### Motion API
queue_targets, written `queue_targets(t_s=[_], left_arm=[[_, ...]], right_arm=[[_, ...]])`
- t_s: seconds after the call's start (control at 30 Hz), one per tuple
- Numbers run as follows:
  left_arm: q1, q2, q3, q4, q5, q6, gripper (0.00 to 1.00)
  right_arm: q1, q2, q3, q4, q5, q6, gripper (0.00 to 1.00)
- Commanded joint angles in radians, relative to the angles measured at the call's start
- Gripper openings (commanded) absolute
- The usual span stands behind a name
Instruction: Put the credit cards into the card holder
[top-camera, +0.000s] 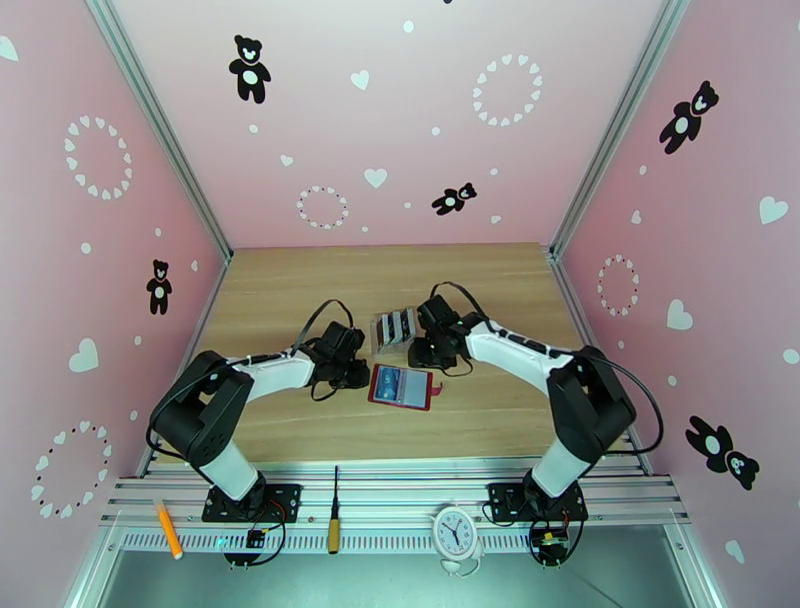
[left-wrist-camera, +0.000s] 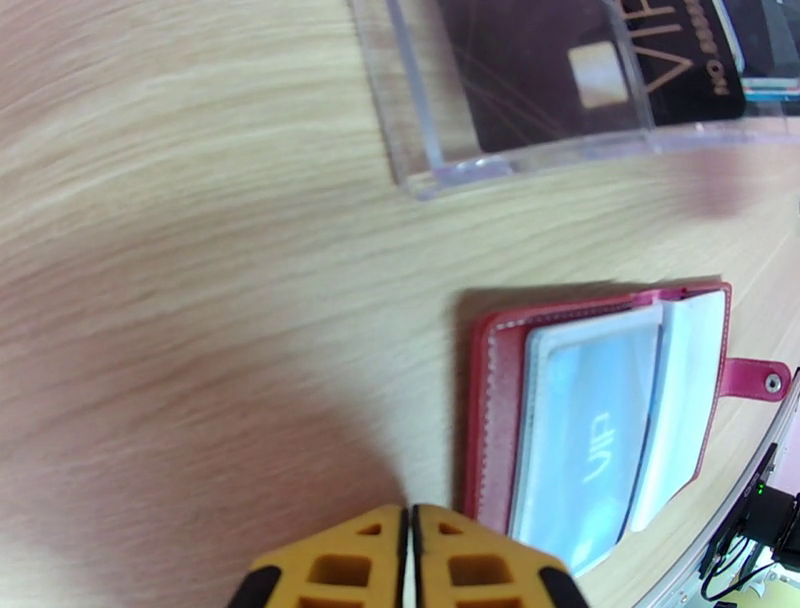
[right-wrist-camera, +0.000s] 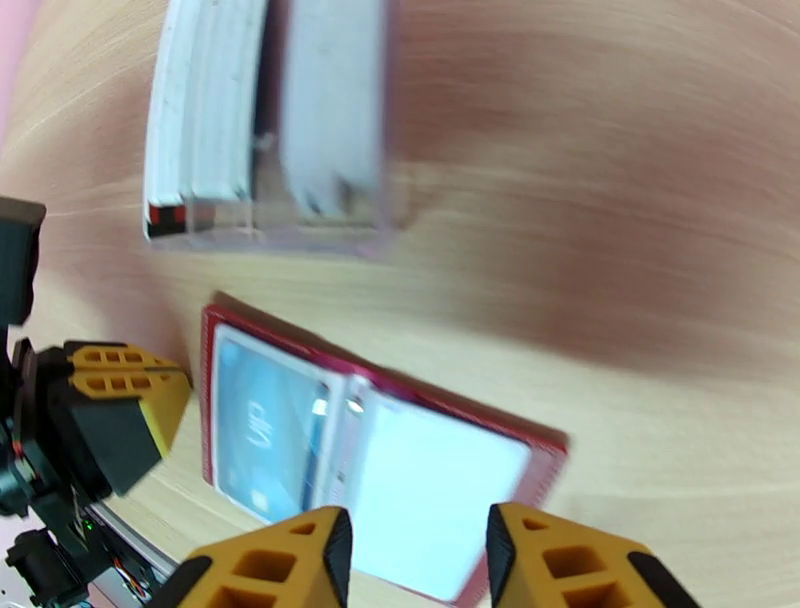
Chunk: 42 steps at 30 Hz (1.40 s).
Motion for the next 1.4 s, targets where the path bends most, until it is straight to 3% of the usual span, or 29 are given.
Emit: queue_targets(t_s=[0.0,0.03,0.13,0.2,0.93,1.37], left_arm=[[-0.023,0.049,0.004,-0.026,-0.007,0.0,0.13],[-0.028,0.052,0.003,-0.025,-0.015,-0.002,0.13],[-0.042,0.055,-0.005,-0.014,-0.022,-0.012,0.13],[-0.048,0.051,-0.016,-0.006,-0.023,-0.019,0.13],[-0.072,0.01,-0.068,0.04,0.004,-0.03,0.13],[-0.072,0.016,-0.063,0.037,0.007,-0.025,0.13]], right_arm=[[-0.01,-0.051,-0.059,-0.012,0.005,-0.003,0.43],[-0.01,-0.061,-0.075,-0.005,-0.002,-0.001,0.43],[-0.01,-0.101,-0.144,0.041,-0.02,0.013,0.62],[-0.01,-0.123,-0.176,0.048,-0.017,0.02,0.65],[-0.008,-0.094,-0.351,0.285,-0.145,0.129,0.56],[0.02,-0.093,-0.329,0.186,-0.022,0.108,0.52]])
